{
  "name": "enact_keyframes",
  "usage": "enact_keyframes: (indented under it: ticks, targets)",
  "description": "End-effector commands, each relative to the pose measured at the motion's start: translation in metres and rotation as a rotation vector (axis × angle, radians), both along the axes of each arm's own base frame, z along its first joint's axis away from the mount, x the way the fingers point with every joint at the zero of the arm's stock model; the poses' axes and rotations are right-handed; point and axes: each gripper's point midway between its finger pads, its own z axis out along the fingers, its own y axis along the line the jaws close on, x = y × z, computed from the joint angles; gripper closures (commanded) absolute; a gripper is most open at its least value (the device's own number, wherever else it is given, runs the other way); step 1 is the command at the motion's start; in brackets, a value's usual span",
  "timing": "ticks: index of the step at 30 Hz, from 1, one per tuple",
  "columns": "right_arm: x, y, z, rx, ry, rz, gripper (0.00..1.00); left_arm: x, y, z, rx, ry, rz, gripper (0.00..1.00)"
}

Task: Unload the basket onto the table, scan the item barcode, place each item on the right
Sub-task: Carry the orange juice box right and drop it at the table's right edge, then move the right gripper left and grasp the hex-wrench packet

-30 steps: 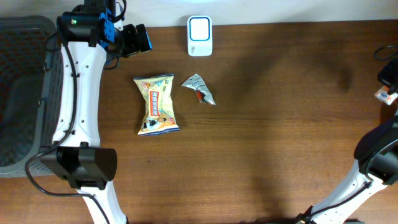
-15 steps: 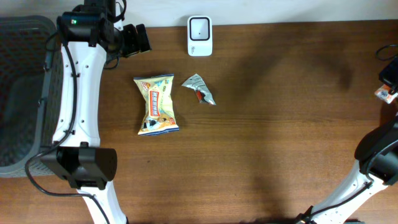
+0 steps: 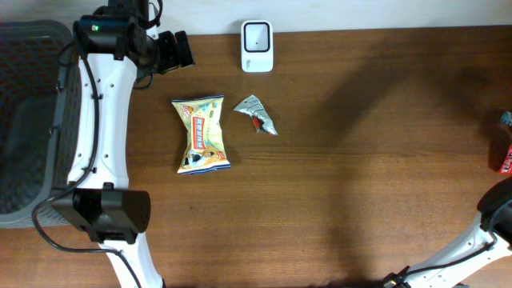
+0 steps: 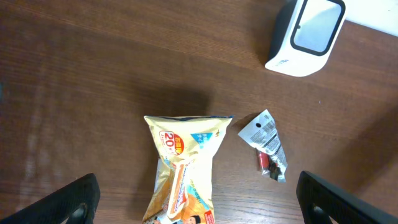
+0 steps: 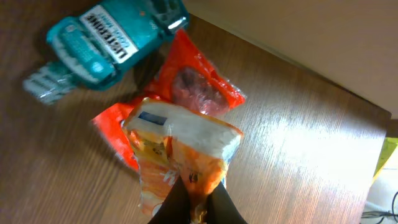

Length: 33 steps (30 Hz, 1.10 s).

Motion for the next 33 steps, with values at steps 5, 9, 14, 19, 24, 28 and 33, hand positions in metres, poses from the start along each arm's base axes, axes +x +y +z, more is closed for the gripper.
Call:
enact_keyframes:
  ticks: [5,9,14,19,24,28,33]
  targets:
    - [-0.011,-0.013,-0.025,0.018,0.036,-0.047,0.01,-0.001,0.005,0.004,0.006,-0.009,0.017,0.01]
    - [0.015,0.011,-0.036,0.168,-0.099,0.021,0.01,-0.001,0.005,0.004,0.006,-0.009,0.017,0.01]
    - [0.067,0.085,-0.034,0.563,-0.403,0.195,0.01,-0.001,0.005,0.004,0.006,-0.008,0.017,0.01]
    - [0.107,0.155,-0.010,0.767,-0.564,0.520,0.01,-0.001,0.005,0.004,0.006,-0.009,0.018,0.01]
    - [0.129,0.239,-0.015,0.828,-0.440,0.806,0.01,-0.001,0.005,0.004,0.006,-0.008,0.017,0.01]
    - [0.145,0.321,-0.022,0.878,-0.345,1.038,0.01,-0.001,0.005,0.004,0.006,-0.008,0.017,0.01]
    - [0.165,0.426,-0.037,0.858,-0.233,1.298,0.01,-0.001,0.005,0.004,0.006,-0.008,0.017,0.01]
